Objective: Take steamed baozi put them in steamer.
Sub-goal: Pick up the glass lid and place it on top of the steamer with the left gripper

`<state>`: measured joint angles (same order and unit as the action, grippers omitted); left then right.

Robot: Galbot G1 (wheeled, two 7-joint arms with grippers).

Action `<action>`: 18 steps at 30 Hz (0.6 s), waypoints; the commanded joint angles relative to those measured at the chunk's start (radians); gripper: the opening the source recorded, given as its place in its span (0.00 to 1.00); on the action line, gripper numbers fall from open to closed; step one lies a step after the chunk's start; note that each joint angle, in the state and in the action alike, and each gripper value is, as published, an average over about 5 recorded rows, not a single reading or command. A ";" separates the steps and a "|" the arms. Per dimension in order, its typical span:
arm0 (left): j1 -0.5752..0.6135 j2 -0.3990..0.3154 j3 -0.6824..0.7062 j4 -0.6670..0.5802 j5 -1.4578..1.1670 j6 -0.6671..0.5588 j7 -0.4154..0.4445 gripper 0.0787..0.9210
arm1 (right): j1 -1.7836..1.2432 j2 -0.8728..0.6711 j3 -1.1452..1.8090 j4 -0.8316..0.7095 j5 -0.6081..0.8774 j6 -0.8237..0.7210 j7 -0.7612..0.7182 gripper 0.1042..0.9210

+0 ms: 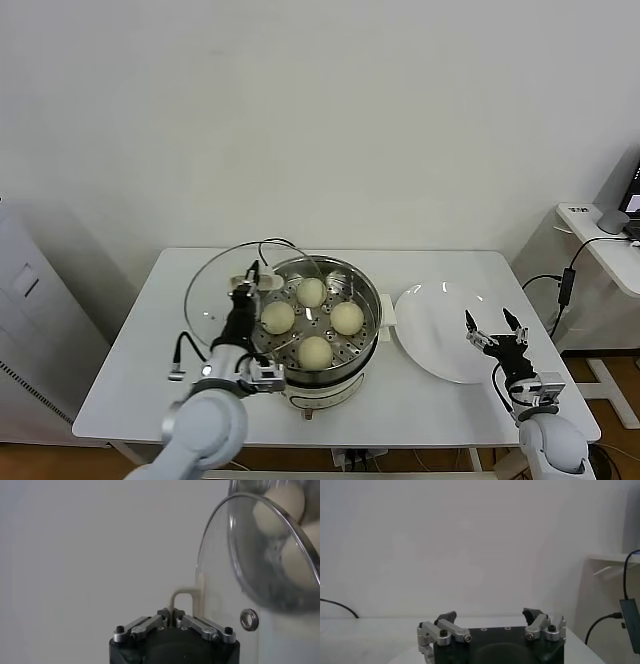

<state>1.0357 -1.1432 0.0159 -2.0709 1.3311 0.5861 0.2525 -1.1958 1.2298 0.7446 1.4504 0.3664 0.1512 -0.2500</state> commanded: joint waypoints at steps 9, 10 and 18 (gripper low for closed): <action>-0.068 -0.134 0.145 0.064 0.114 0.058 0.041 0.03 | 0.004 0.001 0.002 -0.019 -0.004 0.004 -0.003 0.88; -0.069 -0.141 0.148 0.069 0.119 0.058 0.042 0.03 | 0.005 0.003 0.003 -0.021 -0.005 0.005 -0.004 0.88; -0.078 -0.189 0.176 0.120 0.143 0.060 0.042 0.03 | 0.003 0.008 0.013 -0.025 -0.004 0.008 -0.005 0.88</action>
<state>0.9702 -1.2714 0.1521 -2.0008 1.4390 0.6350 0.2885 -1.1912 1.2373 0.7534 1.4284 0.3618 0.1574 -0.2545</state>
